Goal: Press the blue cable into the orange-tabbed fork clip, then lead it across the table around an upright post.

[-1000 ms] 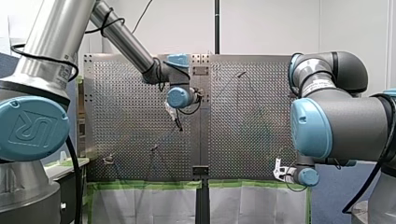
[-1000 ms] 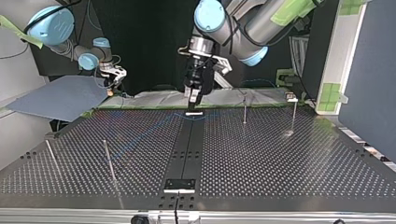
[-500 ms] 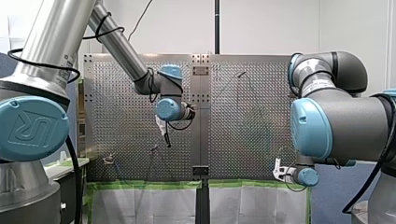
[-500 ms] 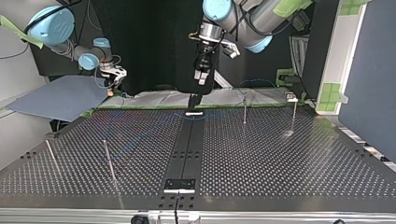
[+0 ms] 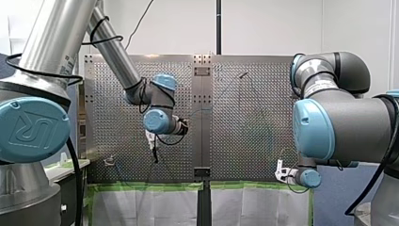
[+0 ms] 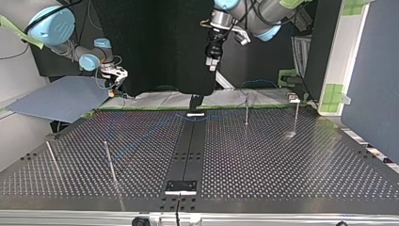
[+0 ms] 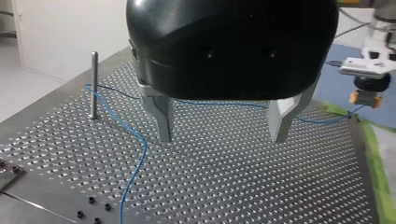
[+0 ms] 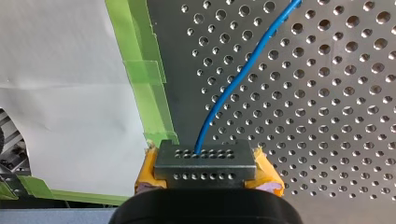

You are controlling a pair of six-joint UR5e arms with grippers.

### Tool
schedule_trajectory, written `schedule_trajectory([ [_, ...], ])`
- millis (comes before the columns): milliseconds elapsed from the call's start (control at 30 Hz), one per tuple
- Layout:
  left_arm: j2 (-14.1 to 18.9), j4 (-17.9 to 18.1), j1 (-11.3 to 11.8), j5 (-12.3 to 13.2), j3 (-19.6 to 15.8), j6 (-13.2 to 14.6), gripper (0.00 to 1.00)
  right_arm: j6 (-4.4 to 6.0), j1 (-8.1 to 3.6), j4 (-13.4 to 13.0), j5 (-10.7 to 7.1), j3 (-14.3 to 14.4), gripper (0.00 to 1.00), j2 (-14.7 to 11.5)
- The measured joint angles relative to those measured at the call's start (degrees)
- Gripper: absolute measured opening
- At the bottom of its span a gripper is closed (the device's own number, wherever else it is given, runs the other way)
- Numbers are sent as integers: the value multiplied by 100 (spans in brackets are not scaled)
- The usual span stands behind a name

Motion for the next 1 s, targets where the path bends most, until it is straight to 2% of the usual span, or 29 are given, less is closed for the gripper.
schedule_trajectory([
  [167,-2,269,8,3,-287,170,100,-4,12,1,-4,0,0,-1],
  [333,-1,522,20,-17,-544,221,100,-1,23,14,-3,-28,0,-1],
  [633,-1,1080,100,-221,-1102,402,100,18,32,25,5,-40,0,-1],
  [767,-1,1330,297,-102,-1299,513,100,38,23,22,22,-45,0,-1],
  [1000,1,1754,694,290,-1354,700,100,39,-19,32,107,-51,0,-1],
])
